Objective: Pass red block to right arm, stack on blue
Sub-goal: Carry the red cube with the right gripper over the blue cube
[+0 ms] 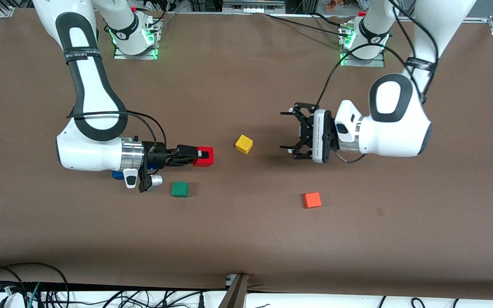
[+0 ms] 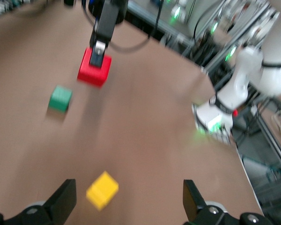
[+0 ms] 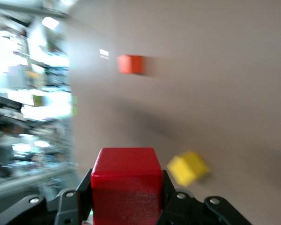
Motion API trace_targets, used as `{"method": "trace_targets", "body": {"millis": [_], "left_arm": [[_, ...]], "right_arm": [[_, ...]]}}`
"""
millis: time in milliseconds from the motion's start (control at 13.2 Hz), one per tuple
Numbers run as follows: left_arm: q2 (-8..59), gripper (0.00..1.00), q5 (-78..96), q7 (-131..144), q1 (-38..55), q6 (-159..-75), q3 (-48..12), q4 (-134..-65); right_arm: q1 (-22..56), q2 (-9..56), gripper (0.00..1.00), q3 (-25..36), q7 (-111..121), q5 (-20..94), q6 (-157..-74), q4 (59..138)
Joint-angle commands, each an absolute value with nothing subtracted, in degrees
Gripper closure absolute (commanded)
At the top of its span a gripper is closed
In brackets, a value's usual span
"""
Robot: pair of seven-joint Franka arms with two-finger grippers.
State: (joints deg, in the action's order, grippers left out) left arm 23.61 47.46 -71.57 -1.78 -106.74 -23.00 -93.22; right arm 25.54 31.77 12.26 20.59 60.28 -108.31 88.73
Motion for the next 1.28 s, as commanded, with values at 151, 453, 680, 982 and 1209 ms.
{"method": "trace_targets", "body": {"millis": [151,453,680,982,1209], "left_arm": [[19.60,0.00,30.89,-59.78,-4.39,-99.68,-22.59,-93.25],[19.69,0.00,17.17,-50.49,-5.80,-88.55,-21.71,-88.01],[19.43,0.00,4.95,-36.16,-5.80,-79.74,-21.80,-83.15],[17.23,0.00,-2.44,-13.06,-5.71,-78.49,-21.80,-80.43],[16.70,0.00,-5.27,-7.91,-5.97,-76.04,-21.71,-76.04]], "right_arm": [[25.75,31.02,0.87,14.85,19.69,33.71,-107.93,88.95],[25.84,30.50,0.87,18.98,19.51,16.74,-107.75,91.13],[26.19,30.59,0.87,21.70,18.03,10.13,-108.54,92.11],[26.28,31.03,0.87,21.88,8.19,5.89,-113.09,95.26],[26.28,30.76,0.87,21.88,7.47,5.89,-118.72,98.43]]}}
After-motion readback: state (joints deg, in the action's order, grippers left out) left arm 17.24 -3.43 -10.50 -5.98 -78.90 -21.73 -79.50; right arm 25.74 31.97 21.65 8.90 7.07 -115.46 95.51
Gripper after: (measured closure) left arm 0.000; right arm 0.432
